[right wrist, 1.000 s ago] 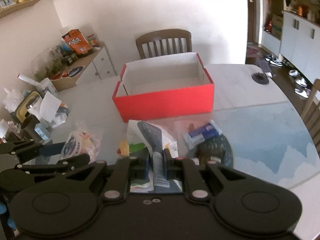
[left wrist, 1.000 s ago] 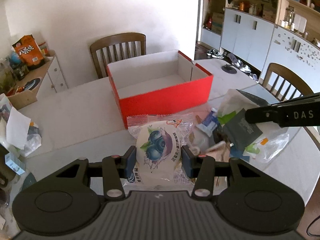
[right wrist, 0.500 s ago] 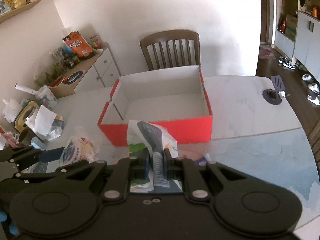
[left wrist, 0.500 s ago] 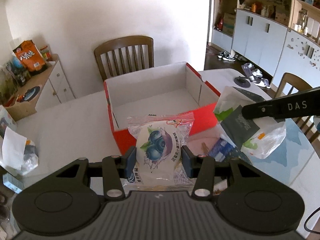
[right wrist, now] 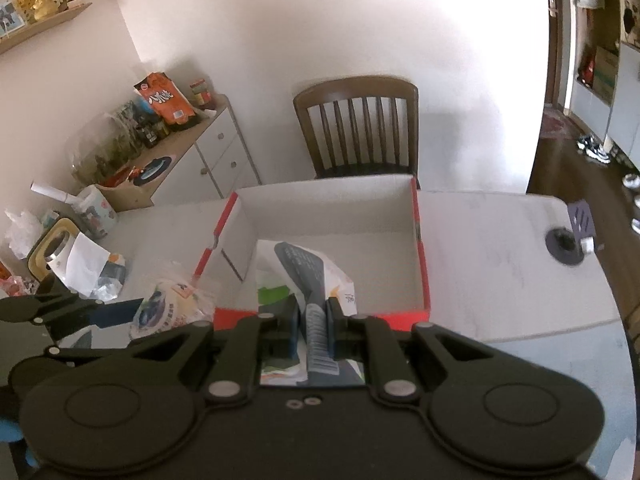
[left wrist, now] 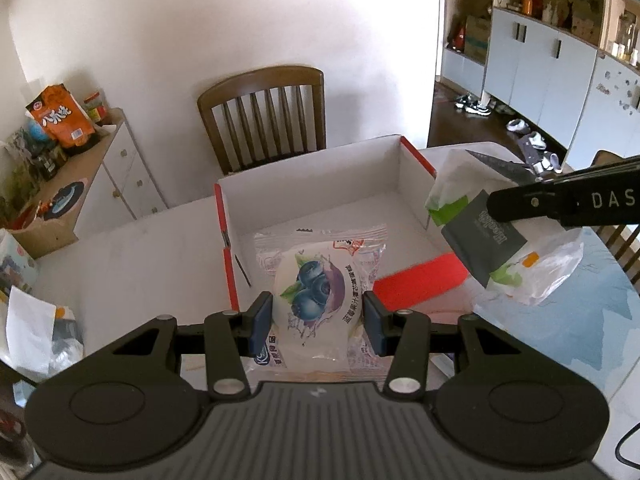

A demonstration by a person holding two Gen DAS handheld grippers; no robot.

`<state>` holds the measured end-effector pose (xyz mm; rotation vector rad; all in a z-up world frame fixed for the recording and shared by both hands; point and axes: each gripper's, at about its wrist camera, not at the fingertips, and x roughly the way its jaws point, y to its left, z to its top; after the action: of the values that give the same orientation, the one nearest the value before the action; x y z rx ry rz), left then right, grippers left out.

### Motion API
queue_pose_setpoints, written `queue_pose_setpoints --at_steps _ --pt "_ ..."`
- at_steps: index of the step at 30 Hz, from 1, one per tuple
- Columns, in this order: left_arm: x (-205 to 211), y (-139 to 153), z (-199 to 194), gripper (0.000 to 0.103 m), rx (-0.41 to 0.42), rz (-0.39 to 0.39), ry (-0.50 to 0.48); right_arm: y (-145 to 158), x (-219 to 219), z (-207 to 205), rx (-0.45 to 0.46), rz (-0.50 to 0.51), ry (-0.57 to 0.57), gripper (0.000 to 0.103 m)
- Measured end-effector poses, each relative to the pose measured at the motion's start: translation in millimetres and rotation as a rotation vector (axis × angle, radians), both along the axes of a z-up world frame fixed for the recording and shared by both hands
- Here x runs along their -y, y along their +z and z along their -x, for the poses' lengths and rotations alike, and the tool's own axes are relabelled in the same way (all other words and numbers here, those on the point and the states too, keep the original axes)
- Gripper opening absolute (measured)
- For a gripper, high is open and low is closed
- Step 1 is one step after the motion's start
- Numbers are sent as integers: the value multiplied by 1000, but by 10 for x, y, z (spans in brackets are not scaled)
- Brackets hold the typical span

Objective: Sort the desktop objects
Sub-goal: 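Carry the blueberry bag and green-white packet with both tools into the red box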

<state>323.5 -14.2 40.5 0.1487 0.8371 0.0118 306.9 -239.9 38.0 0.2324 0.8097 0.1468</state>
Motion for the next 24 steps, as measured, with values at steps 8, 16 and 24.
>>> queue_pose_setpoints --at_steps 8,16,24 --pt "-17 -11 -373 46 -31 -21 -3 -27 -15 -371 -16 34 6 12" --pt "-81 -30 -725 46 -38 -39 3 -104 -20 -695 -33 53 1 12" --pt "-116 -190 -1044 46 -93 -56 -5 -286 -5 -1010 -64 62 -18 12"
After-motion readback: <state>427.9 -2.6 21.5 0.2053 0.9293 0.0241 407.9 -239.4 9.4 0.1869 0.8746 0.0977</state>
